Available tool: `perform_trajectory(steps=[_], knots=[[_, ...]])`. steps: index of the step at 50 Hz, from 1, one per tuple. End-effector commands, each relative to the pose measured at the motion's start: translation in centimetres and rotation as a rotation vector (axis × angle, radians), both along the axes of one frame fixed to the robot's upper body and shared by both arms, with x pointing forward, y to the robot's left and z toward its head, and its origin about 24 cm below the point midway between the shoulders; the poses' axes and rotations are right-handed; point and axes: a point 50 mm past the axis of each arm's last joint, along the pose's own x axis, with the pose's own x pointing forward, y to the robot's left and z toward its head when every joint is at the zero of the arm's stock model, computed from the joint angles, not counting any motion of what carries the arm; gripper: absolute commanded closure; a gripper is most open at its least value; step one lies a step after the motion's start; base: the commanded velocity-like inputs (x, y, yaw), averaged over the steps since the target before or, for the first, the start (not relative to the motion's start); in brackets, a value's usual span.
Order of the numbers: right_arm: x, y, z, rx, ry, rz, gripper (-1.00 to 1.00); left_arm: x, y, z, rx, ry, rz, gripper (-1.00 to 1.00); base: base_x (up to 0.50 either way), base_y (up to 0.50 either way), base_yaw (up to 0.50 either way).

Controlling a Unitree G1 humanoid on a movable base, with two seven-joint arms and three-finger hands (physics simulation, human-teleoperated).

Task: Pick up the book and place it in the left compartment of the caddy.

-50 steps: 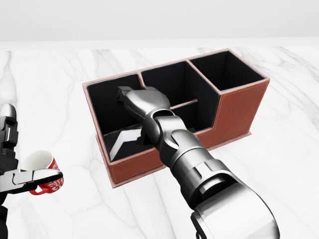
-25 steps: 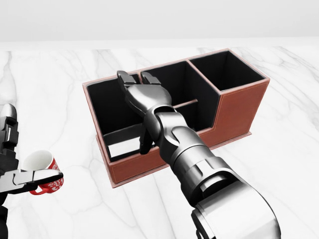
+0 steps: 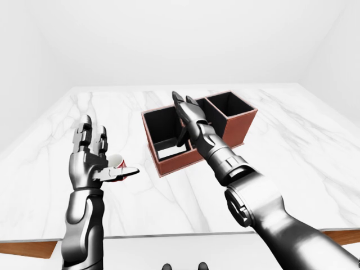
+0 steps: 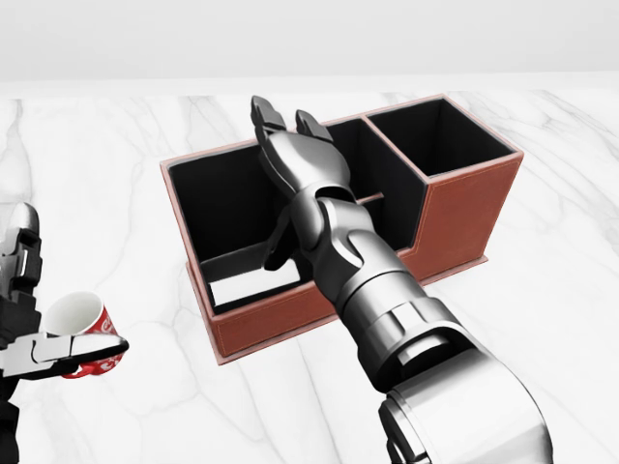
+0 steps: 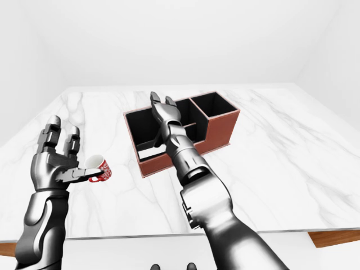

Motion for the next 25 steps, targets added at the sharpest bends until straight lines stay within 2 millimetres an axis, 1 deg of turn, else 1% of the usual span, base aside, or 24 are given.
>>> perform_trajectory(steps=[1, 4, 5, 6, 9, 10, 12, 13, 17, 18, 19, 20, 21, 22, 25], knots=[[-0.4, -1.6, 0.8, 0.182, -0.032, -0.029, -1.0, -0.2, -0.5, -0.2, 0.03, 0.007, -0.026, -1.0, 0.0, 0.0, 0.0], [-1.3, -2.8, 1.5, 0.214, -0.081, 0.008, -1.0, -0.3, -0.7, -0.3, 0.04, 0.012, -0.031, -1.0, 0.0, 0.0, 0.0], [-1.4, -2.8, 1.6, 0.213, -0.085, 0.012, -1.0, -0.3, -0.7, -0.3, 0.04, 0.012, -0.031, -1.0, 0.0, 0.0, 0.0], [-2.0, -3.5, 2.6, 0.291, -0.119, 0.024, -1.0, -0.2, -0.7, -0.4, 0.044, 0.017, -0.034, -1.0, 0.0, 0.0, 0.0], [-3.5, -4.6, 5.1, 0.385, -0.215, 0.069, -1.0, -0.3, -0.9, -0.4, 0.049, 0.015, -0.04, -1.0, 0.0, 0.0, 0.0], [-4.3, -5.2, 6.0, 0.414, -0.26, 0.088, -1.0, -0.4, -0.9, -0.4, 0.053, 0.014, -0.044, -1.0, 0.0, 0.0, 0.0], [-5.6, -5.9, 7.3, 0.446, -0.327, 0.114, -1.0, -0.5, -1.0, -0.4, 0.057, 0.013, -0.048, -1.0, 0.0, 0.0, 0.0], [-6.6, -6.4, 8.0, 0.448, -0.382, 0.122, -1.0, -0.5, -1.0, -0.4, 0.059, 0.012, -0.05, -1.0, 0.0, 0.0, 0.0], [-10.3, -7.8, 9.9, 0.499, -0.529, 0.159, -1.0, -0.5, -1.0, -0.3, 0.054, 0.01, -0.046, -1.0, 0.0, 0.0, 0.0], [-12.0, -8.4, 10.4, 0.543, -0.596, 0.163, -1.0, -0.6, -1.0, -0.2, 0.057, 0.005, -0.05, -1.0, 0.0, 0.0, 0.0], [-12.2, -8.4, 10.4, 0.547, -0.602, 0.167, -1.0, -0.6, -1.0, -0.2, 0.057, 0.005, -0.05, -1.0, 0.0, 0.0, 0.0], [-12.8, -8.5, 10.4, 0.551, -0.605, 0.188, -1.0, -0.6, -1.0, -0.2, 0.058, 0.003, -0.052, -1.0, 0.0, 0.0, 0.0], [-13.7, -8.3, 9.5, 0.501, -0.591, 0.191, -1.0, -0.8, -1.1, -0.1, 0.06, -0.005, -0.058, -1.0, 0.0, 0.0, 0.0], [-14.2, -8.4, 8.7, 0.502, -0.579, 0.176, -1.0, -0.9, -1.2, 0.0, 0.063, -0.009, -0.065, -1.0, 0.0, 0.0, 0.0], [-15.7, -9.0, 7.6, 0.587, -0.583, 0.136, -1.0, -1.3, -1.3, 0.3, 0.066, -0.026, -0.071, -1.0, 0.0, 0.0, 0.0]])
